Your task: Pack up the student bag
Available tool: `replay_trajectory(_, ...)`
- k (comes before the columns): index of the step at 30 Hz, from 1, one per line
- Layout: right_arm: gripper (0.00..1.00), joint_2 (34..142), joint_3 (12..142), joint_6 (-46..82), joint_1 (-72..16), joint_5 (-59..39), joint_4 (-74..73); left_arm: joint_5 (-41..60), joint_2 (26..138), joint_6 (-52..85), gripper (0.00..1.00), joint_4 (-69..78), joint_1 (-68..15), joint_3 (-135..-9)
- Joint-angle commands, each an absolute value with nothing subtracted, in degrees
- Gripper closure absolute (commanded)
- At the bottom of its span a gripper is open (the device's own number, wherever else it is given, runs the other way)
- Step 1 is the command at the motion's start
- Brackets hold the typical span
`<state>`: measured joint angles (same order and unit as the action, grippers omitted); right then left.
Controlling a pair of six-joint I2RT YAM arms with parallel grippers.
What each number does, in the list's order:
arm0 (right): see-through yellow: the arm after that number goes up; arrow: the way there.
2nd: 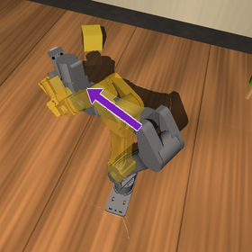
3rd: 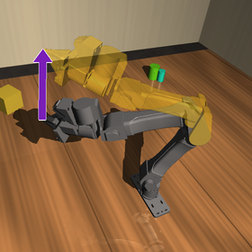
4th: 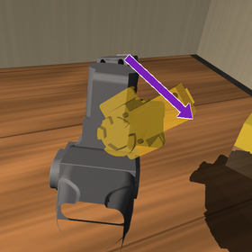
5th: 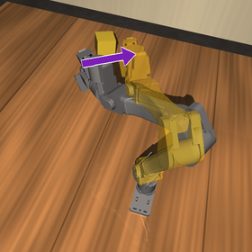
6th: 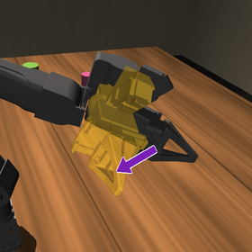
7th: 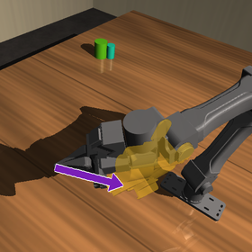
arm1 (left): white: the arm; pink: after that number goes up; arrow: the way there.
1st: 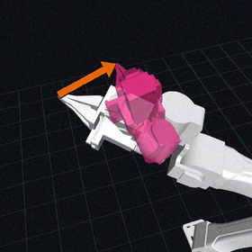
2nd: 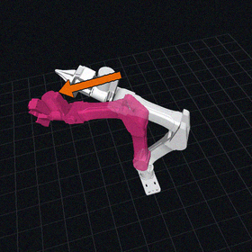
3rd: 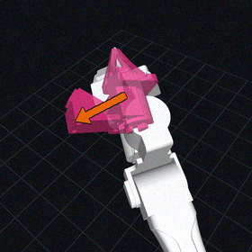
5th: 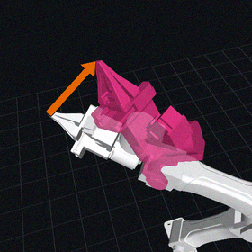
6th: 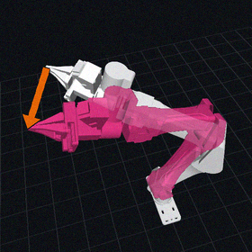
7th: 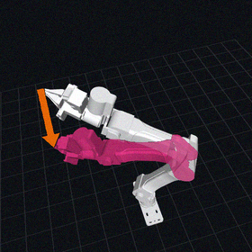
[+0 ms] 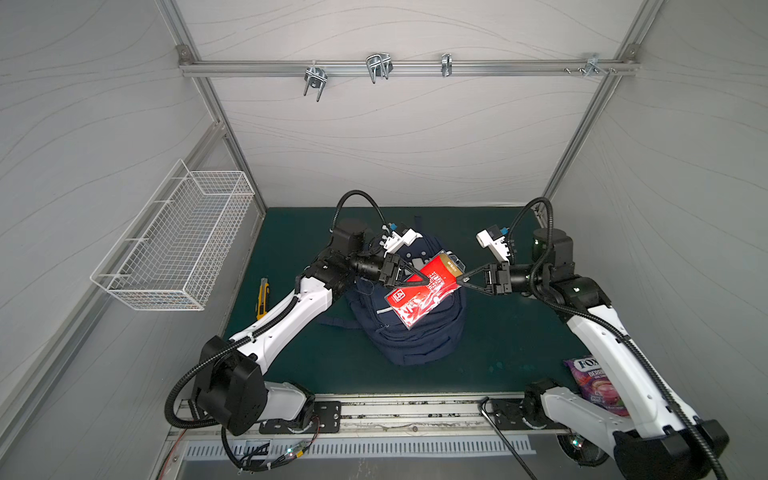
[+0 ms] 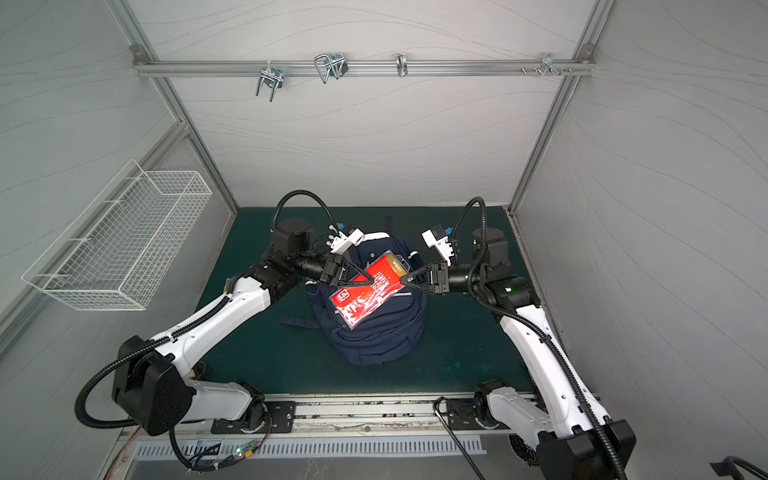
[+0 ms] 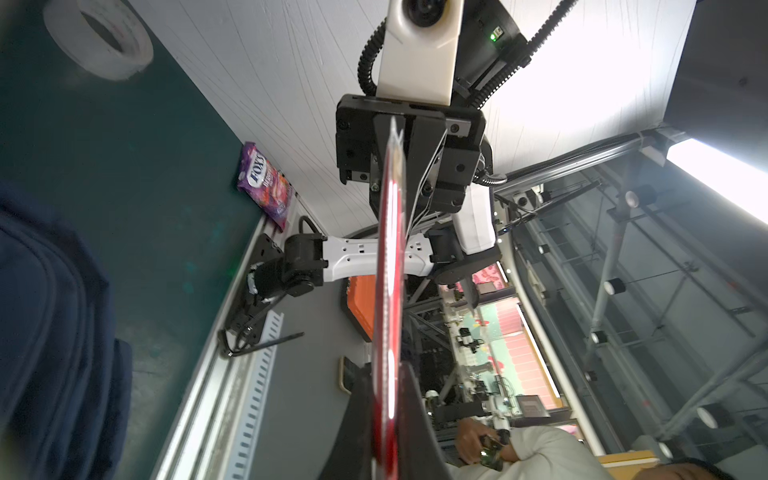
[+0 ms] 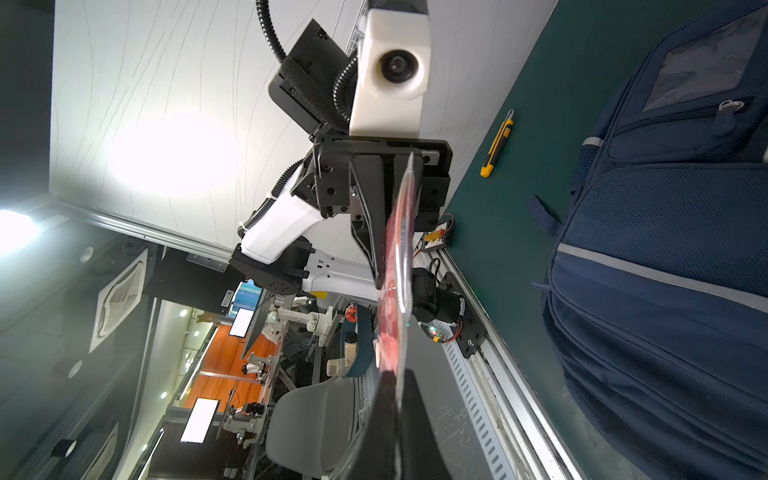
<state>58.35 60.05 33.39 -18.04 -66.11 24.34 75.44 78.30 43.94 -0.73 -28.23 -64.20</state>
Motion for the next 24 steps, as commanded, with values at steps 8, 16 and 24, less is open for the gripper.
replay_trajectory(8, 1.0, 58.6, 63.7, 27.7, -12.8, -48.2, 39.4, 30.8, 73.1, 22.6, 0.42, -28.8, -28.5, -70.5)
replay_trajectory(16, 1.0, 57.9, 59.9, 30.6, -1.0, -34.0, 45.8, 4.0, 73.8, 9.0, 0.41, -39.7, -43.7, -68.3)
replay_trajectory(24, 1.0, 53.6, 55.2, 37.3, 5.0, -34.8, 48.2, -8.9, 84.1, 6.1, 0.34, -42.4, -53.9, -70.6)
